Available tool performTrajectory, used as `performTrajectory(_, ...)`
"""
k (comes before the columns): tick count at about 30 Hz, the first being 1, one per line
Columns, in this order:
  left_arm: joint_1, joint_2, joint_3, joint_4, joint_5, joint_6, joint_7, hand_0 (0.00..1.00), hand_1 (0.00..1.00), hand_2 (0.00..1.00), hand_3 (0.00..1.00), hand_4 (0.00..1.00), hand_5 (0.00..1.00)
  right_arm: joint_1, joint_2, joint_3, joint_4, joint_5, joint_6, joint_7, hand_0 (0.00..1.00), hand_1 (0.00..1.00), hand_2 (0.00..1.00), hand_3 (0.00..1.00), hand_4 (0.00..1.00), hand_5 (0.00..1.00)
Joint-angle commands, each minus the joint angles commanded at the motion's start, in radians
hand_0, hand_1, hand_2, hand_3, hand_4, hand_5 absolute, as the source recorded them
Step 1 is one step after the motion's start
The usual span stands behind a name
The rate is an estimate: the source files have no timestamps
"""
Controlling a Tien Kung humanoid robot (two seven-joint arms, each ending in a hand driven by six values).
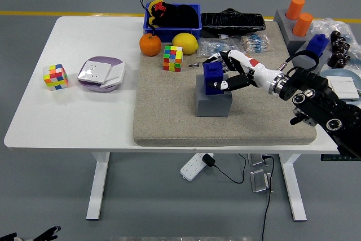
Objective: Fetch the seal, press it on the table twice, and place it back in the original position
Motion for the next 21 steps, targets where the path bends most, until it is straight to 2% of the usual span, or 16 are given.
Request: performTrajectory(21,-0.003,-0.001,-0.004,-0.001,0.007,0.0,0.0,0.813,0.791,0.766,0.803,0.699,0.416,0.022,0.01,-0.031,-0.025,-0.089,-0.022,0.026,0.445,0.309,0.327,0.297,0.608,0.002)
